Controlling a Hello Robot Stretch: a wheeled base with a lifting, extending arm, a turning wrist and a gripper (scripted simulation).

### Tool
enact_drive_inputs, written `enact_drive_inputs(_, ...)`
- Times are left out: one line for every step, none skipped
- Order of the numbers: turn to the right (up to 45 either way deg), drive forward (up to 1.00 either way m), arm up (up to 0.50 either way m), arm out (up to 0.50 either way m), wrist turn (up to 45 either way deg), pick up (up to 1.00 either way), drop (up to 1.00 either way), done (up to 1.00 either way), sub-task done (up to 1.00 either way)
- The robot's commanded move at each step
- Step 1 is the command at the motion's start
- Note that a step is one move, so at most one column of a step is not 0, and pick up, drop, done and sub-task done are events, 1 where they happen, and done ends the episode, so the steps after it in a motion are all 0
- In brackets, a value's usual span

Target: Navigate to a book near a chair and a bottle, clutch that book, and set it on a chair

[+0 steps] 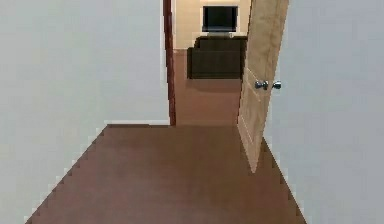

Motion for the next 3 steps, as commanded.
enact_drive_inputs(6.0, 0.00, 0.00, 0.00, 0.0, 0.00, 0.00, 0.00, 0.00)
enact_drive_inputs(0.0, 1.00, 0.00, 0.00, 0.0, 0.00, 0.00, 0.00, 0.00)
enact_drive_inputs(0.0, 1.00, 0.00, 0.00, 0.0, 0.00, 0.00, 0.00, 0.00)
